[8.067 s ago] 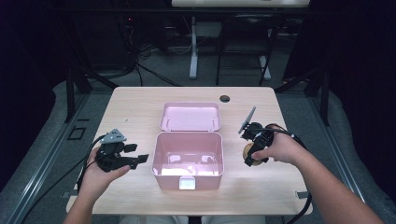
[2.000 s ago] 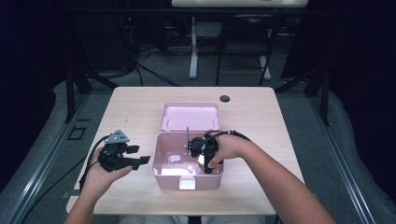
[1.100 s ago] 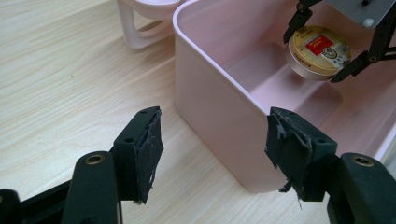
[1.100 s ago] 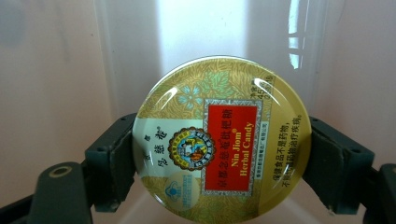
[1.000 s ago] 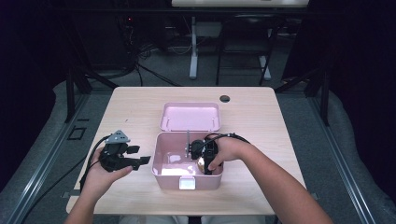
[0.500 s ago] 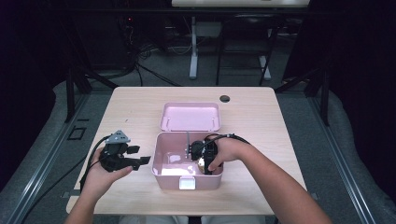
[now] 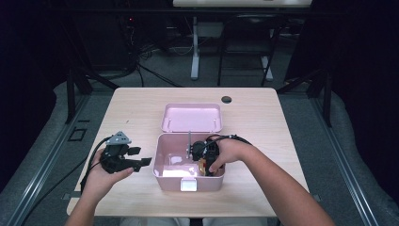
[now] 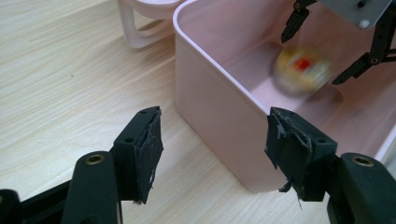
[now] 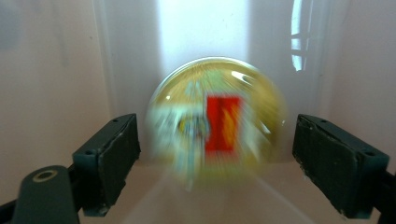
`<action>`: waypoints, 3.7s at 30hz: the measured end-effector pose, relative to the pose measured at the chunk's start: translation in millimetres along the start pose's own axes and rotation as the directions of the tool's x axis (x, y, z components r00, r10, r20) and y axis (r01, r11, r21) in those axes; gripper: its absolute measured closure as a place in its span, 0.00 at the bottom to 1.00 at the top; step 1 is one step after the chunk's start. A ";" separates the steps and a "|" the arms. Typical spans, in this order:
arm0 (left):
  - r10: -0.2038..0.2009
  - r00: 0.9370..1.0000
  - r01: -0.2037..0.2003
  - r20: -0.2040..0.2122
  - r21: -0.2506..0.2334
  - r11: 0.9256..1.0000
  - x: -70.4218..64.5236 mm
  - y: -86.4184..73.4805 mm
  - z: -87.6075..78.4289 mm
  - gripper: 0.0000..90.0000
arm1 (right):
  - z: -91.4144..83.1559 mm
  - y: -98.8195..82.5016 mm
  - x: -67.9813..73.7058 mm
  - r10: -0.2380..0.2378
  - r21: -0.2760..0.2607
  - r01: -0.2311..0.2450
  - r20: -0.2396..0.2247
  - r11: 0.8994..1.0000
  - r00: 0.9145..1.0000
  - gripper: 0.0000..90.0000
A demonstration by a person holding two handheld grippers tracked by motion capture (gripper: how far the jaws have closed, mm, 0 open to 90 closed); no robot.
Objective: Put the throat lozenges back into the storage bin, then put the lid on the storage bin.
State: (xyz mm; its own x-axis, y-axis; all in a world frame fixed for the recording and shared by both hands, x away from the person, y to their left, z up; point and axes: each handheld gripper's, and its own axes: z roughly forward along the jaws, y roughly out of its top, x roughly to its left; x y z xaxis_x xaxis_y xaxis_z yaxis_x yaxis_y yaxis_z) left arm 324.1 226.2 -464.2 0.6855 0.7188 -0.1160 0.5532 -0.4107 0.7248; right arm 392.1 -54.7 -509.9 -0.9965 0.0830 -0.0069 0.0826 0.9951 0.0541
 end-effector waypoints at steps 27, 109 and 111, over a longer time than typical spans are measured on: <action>0.008 1.000 -0.008 0.006 -0.017 1.000 -4.5 2.5 -4.8 0.42 | -44.9 1.0 8.6 0.028 -0.054 -0.027 0.034 0.998 0.999 0.32; 0.046 0.998 -0.044 0.030 -0.061 0.997 -25.0 7.2 -5.6 0.64 | -103.0 -75.6 -25.0 0.518 -0.440 -0.431 0.093 0.788 0.851 0.56; 0.055 0.998 -0.053 0.030 -0.065 0.997 -25.8 7.2 -5.2 0.64 | -101.8 -76.5 -26.8 0.526 -0.450 -0.436 0.091 0.779 0.846 0.57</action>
State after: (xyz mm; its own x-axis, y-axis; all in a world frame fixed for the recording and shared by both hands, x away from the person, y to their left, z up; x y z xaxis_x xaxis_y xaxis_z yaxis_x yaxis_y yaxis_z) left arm 307.9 207.6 -452.4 0.7287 0.6780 -0.0966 0.4846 -0.4109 0.7722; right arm 411.3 -138.5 -412.2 -0.7982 0.5985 -0.0682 0.4941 0.7153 0.4943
